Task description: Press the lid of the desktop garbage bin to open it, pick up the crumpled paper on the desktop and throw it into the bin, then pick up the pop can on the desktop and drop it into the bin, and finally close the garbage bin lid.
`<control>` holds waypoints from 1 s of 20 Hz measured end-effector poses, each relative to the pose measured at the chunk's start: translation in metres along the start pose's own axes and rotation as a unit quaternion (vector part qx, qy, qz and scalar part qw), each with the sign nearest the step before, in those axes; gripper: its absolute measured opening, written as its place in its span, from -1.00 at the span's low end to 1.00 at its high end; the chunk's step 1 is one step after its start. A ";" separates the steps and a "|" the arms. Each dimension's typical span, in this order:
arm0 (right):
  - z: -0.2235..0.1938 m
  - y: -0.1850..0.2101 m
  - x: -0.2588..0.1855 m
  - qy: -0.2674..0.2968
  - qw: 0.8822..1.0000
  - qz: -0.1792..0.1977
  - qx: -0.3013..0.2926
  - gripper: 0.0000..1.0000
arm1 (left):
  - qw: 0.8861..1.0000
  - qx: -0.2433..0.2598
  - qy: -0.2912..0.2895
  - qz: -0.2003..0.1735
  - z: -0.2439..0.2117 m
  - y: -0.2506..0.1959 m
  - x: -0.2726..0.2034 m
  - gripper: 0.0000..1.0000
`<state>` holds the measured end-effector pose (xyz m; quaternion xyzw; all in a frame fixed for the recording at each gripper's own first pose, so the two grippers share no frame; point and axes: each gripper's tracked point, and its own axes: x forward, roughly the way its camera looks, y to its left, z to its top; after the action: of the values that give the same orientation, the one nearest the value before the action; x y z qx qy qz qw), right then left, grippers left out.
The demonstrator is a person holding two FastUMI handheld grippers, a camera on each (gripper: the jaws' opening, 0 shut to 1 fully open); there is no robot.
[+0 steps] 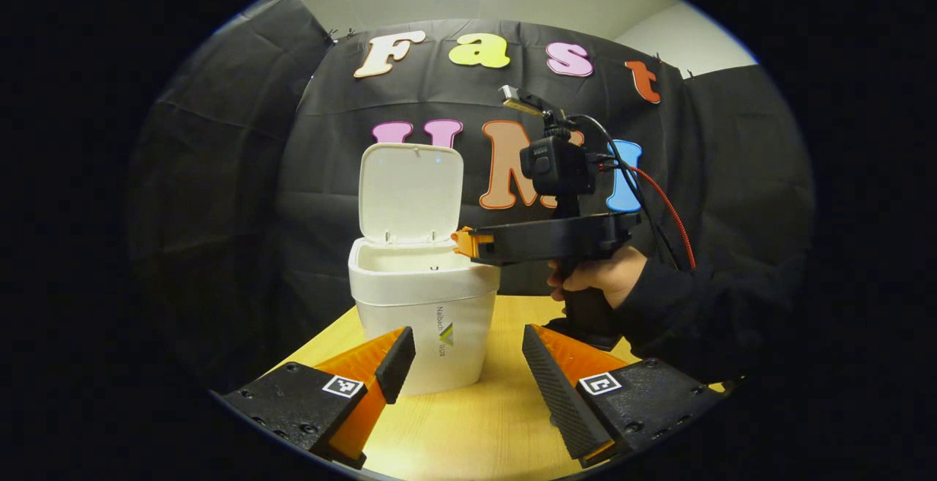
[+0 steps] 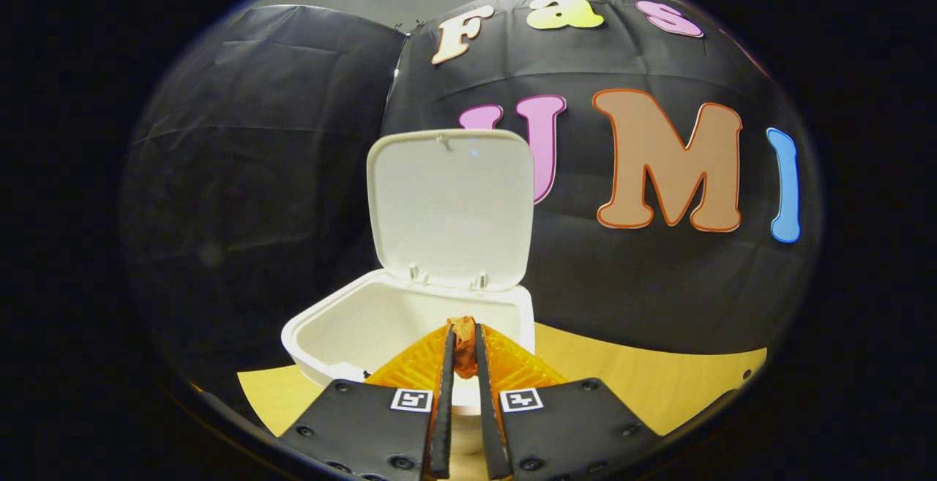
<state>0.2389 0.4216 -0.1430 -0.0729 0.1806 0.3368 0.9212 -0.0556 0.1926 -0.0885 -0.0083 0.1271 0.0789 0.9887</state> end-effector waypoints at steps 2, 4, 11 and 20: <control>-0.011 0.006 -0.001 0.011 1.000 0.002 -0.001 -0.26 | 1.000 -0.003 0.000 0.001 0.000 0.004 0.004 0.82; -0.010 0.009 -0.010 0.007 1.000 0.004 0.000 -0.19 | 1.000 -0.002 0.000 0.001 -0.001 0.004 0.006 0.87; 0.041 -0.044 -0.099 -0.085 0.995 -0.045 -0.002 0.47 | 0.999 0.000 -0.012 -0.030 0.007 -0.034 0.017 0.86; 0.040 -0.181 -0.277 -0.183 0.962 -0.201 0.018 0.63 | 0.994 0.009 -0.014 -0.105 -0.001 -0.132 0.028 0.87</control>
<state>0.1707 0.1290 0.0020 -0.0279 -0.0034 0.1492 0.9884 -0.0086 0.0668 -0.0971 -0.0116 0.1120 -0.0268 0.9933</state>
